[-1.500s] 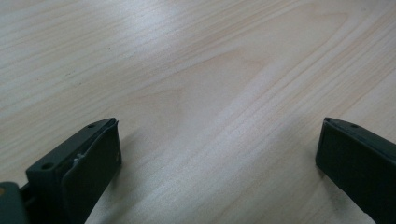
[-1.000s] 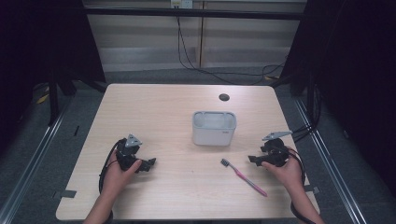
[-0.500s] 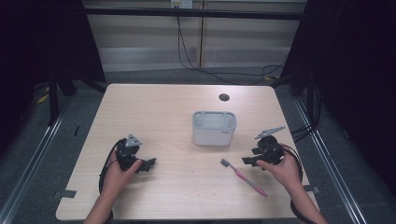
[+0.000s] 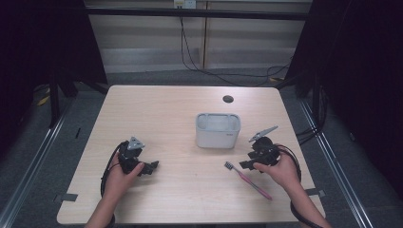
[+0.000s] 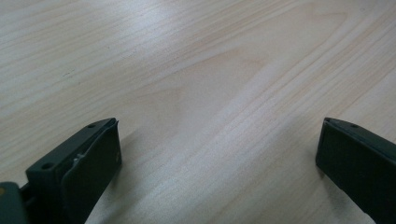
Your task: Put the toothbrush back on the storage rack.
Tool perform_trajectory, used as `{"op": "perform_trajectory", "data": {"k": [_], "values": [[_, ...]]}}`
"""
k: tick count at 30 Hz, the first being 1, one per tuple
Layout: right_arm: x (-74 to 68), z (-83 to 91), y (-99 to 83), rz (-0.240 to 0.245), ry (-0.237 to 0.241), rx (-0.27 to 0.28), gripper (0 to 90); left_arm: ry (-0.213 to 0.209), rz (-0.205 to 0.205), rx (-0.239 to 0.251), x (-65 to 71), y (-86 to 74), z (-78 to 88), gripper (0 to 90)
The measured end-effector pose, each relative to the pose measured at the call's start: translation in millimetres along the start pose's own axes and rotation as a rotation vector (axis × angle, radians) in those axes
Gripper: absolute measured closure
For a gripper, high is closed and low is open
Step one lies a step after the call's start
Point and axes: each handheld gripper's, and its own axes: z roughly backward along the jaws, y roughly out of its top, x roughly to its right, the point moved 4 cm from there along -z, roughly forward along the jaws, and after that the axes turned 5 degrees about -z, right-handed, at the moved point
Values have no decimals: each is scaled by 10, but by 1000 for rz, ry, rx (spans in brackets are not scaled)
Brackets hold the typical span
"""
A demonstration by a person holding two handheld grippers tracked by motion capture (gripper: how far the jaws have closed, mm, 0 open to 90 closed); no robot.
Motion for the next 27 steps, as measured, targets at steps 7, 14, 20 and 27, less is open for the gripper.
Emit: {"op": "perform_trajectory", "data": {"k": [7,14,20,27], "values": [[-86,-89,1,32,13,-52,486,0,1,2,1,0,-1,0],[-155,-175,-7,50,28,-97,538,-2,4,0,3,0,0,0],[-186,-204,-9,39,29,-128,605,-2,4,0,3,0,0,0],[-231,-264,-26,76,8,-163,671,0,1,0,0,0,0,0]]}}
